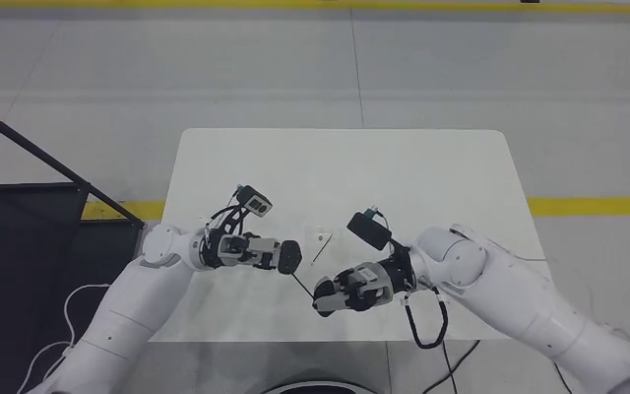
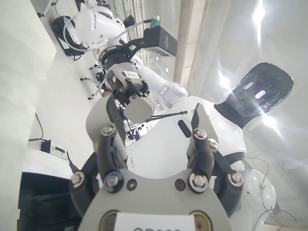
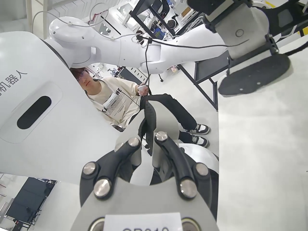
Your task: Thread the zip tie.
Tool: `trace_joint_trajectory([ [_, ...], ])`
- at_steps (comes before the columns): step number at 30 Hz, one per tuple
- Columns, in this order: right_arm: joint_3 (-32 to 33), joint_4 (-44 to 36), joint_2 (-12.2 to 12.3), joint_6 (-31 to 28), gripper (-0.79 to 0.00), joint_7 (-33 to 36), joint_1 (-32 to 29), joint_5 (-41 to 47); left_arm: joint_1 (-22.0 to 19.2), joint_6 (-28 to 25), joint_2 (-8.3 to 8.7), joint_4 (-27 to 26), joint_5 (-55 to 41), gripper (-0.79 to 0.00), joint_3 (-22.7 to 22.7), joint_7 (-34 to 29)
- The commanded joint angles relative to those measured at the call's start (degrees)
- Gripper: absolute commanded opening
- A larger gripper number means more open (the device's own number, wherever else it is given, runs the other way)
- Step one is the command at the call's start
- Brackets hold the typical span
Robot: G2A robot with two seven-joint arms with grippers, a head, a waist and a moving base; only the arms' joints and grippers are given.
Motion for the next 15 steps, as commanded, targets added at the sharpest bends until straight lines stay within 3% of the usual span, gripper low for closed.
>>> trace_joint_trajectory([
  [1, -1.35, 0.55, 0.1, -0.76, -0.785, -0.76, 0.98, 0.24, -0.02, 0.51, -0.21, -0.04, 0.14, -0.453, -0.07, -0.5],
  [10, -6.45, 2.47, 0.64, -3.84, -0.785, -3.85, 4.6, 1.15, 0.04, 1.73, -1.08, 0.02, 0.66, -0.536, -0.83, -1.72],
  [11, -6.99, 2.53, 0.7, -4.14, -0.785, -4.15, 4.96, 1.23, 0.07, 1.83, -1.16, -0.06, 0.76, -0.566, -0.95, -1.82],
  [13, -8.0, 2.68, 0.82, -4.81, -0.785, -4.81, 5.69, 1.37, 0.18, 1.92, -1.32, -0.13, 1.09, -0.785, -1.23, -1.91],
  [15, -8.9, 2.87, 0.95, -5.23, -0.785, -5.24, 6.39, 1.45, 0.31, 1.98, -1.48, -0.24, 1.48, -0.785, -1.47, -1.97],
])
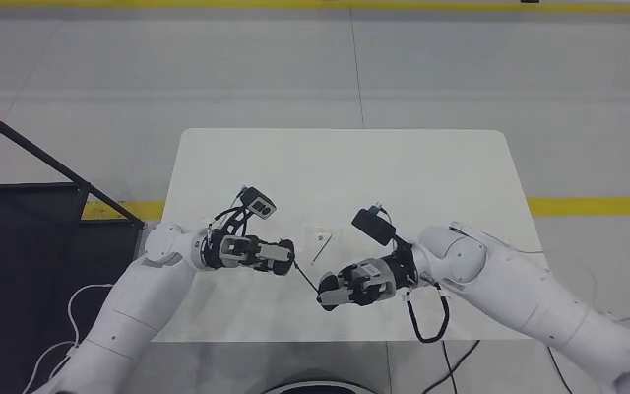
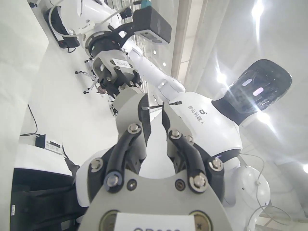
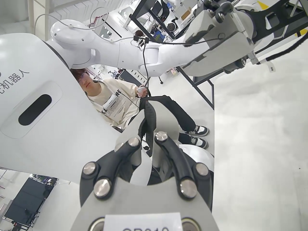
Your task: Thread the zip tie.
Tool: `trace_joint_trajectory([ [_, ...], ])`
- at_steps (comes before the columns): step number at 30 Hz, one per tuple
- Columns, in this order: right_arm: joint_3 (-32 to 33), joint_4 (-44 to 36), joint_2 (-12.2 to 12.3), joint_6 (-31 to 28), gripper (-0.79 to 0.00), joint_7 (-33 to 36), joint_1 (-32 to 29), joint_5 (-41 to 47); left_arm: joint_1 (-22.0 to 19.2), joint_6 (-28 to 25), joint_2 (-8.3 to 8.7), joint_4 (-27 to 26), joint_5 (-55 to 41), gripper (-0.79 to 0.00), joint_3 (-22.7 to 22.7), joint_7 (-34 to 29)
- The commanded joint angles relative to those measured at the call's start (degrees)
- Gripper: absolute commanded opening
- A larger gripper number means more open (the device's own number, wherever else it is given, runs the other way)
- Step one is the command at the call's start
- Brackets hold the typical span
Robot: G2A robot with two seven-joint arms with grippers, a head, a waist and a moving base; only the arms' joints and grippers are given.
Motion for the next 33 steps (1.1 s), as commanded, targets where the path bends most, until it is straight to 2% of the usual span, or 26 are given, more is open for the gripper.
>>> trace_joint_trajectory([
  [1, -0.76, 0.08, 0.13, -0.15, -0.785, -0.15, 0.67, 0.36, 0.14, 0.08, -0.17, -0.13, 0.33, -0.785, -0.26, -0.08],
  [10, 0.36, -1.04, 0.91, -0.15, -0.785, -0.15, 0.89, 2.89, 0.82, -0.39, -0.76, 0.44, 1.51, -0.785, -1.9, 0.39],
  [23, 12.32, -5.71, 2.23, -0.15, -0.785, -0.15, -7.8, 3.87, 0.96, -0.55, -1.6, 2.22, 3.81, -0.785, -2.71, 0.56],
  [33, 16.42, -6.73, 2.26, -0.15, -0.785, -0.14, -11.51, 2.36, 0.95, -0.2, -2.15, 2.45, 4.53, -0.785, -3.25, 0.2],
])
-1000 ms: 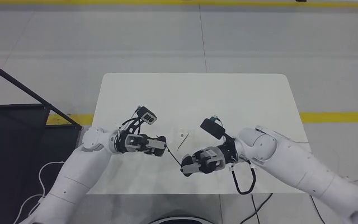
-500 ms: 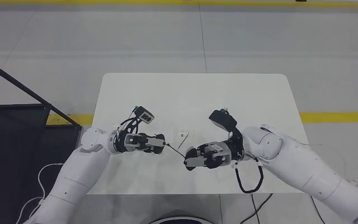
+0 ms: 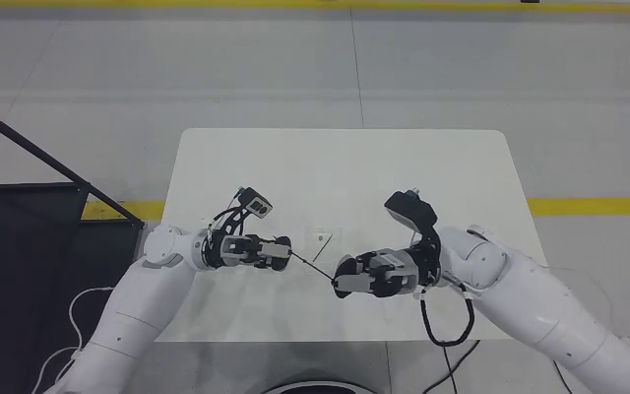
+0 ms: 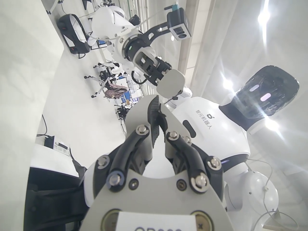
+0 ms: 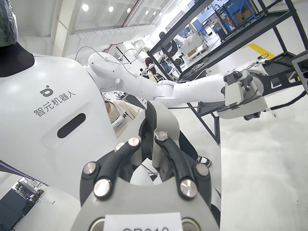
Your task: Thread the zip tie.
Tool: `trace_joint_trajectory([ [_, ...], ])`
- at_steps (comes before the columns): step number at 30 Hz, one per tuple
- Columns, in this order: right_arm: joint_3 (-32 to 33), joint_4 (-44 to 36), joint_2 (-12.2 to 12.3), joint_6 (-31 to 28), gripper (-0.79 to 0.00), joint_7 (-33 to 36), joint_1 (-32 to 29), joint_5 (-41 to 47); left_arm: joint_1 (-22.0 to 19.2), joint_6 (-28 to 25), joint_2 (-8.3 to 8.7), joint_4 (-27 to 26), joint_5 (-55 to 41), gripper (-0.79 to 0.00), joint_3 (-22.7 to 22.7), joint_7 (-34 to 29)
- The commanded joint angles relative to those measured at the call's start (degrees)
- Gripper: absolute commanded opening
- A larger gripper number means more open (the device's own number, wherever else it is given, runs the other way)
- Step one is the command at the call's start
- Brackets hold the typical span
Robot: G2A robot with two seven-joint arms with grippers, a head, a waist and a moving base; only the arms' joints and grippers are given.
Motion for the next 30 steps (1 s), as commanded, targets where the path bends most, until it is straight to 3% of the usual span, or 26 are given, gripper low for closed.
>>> trace_joint_trajectory([
  [1, 0.05, 0.2, -0.03, 0.0, -0.785, 0.0, -0.25, -0.75, -0.07, 0.08, -0.1, -0.32, 0.56, -0.785, -0.05, -0.09],
  [2, -0.13, 0.32, -0.05, 0.0, -0.785, 0.0, -0.26, -1.04, -0.08, 0.21, -0.14, -0.75, 0.86, -0.662, -0.02, -0.21],
  [4, -0.68, 0.53, -0.1, 0.0, -0.785, 0.0, 0.0, -1.64, 0.03, 0.45, -0.22, -1.63, 1.08, -0.157, -0.13, -0.45],
  [5, -1.12, 0.65, -0.12, 0.0, -0.785, 0.0, 0.22, -2.0, 0.13, 0.43, -0.24, -1.93, 1.28, -0.015, -0.28, -0.44],
  [17, -5.48, 3.36, 0.04, 0.0, -0.785, -0.01, 4.12, -6.09, 1.66, -0.19, -0.39, -4.73, 1.57, 0.0, -3.1, 0.19],
  [20, -4.58, 4.55, 0.64, 2.7, -0.785, 2.19, 5.78, -9.7, 3.01, -2.34, -0.11, -4.91, 3.28, 0.0, -5.29, 2.34],
  [22, -2.52, 2.87, 1.23, 8.6, -0.785, 2.57, 6.74, -14.66, 4.26, -2.68, 0.09, -5.26, 2.34, 0.0, -6.85, 2.68],
  [26, 1.81, -6.98, 3.01, 26.07, -0.785, 1.68, 6.82, -29.28, 5.97, -2.24, 0.7, -5.92, 2.56, 0.0, -10.39, 2.23],
  [30, 4.34, -17.62, 4.59, 44.89, -0.785, 6.87, 6.3, -40.81, 8.02, -2.17, 1.28, -7.56, 3.26, 0.0, -13.7, 2.16],
])
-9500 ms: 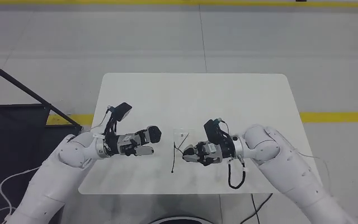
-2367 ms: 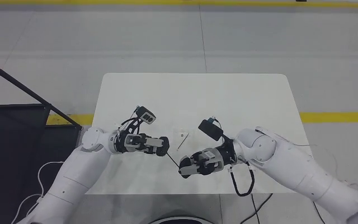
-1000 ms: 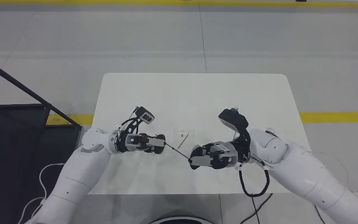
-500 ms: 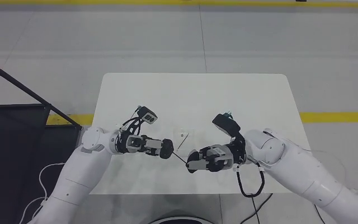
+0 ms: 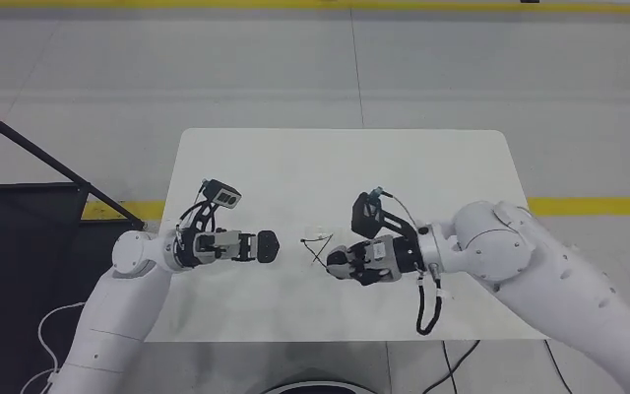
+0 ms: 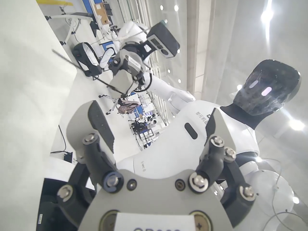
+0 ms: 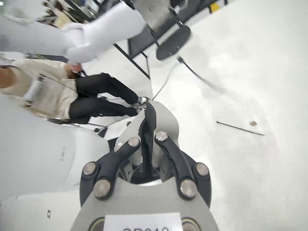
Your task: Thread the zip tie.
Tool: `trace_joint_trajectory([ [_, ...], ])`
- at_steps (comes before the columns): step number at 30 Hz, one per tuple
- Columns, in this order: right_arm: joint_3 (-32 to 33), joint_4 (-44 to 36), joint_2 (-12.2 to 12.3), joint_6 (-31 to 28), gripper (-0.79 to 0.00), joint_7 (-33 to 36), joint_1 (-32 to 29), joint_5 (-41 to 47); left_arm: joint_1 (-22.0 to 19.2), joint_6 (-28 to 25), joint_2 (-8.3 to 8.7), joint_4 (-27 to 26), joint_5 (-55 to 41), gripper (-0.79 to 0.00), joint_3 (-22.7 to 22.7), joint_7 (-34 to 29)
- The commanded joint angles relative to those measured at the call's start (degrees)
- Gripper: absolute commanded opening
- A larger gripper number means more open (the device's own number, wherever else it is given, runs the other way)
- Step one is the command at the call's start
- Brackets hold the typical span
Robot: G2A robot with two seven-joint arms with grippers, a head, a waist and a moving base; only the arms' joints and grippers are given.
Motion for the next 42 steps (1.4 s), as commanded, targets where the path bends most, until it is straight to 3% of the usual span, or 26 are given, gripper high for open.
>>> trace_joint_trajectory([
  [1, 0.36, -5.55, 0.47, 12.27, -0.785, 4.55, -0.06, -6.41, 1.1, 0.23, 0.27, -0.76, -0.08, 0.0, -1.59, -0.23],
  [4, 0.52, -9.6, 0.26, 20.52, -0.785, 6.98, 0.16, -9.34, 1.67, 0.51, 0.39, -1.14, -0.38, 0.0, -2.39, -0.51],
  [19, 0.23, -9.72, 0.16, 20.12, -0.785, 5.84, -0.84, -11.02, 1.91, 0.97, 0.33, -1.97, -0.63, 0.0, -2.17, 0.54],
  [25, -3.51, -13.08, -1.55, 23.86, -0.785, 14.1, 1.46, -21.41, 3.46, 1.33, 0.38, -3.81, -3.41, 0.0, -4.19, 3.37],
  [33, -11.17, -12.7, -6.69, 30.4, -0.785, 26.67, 7.83, -34.08, 5.79, 2.57, 0.67, -2.66, -7.99, 0.0, -7.6, 1.98],
  [42, -19.59, -1.51, -17.4, 30.96, -0.785, 32.51, 15.01, -35.29, 5.79, 2.57, 0.67, -2.66, -7.99, 0.0, -7.6, 1.98],
])
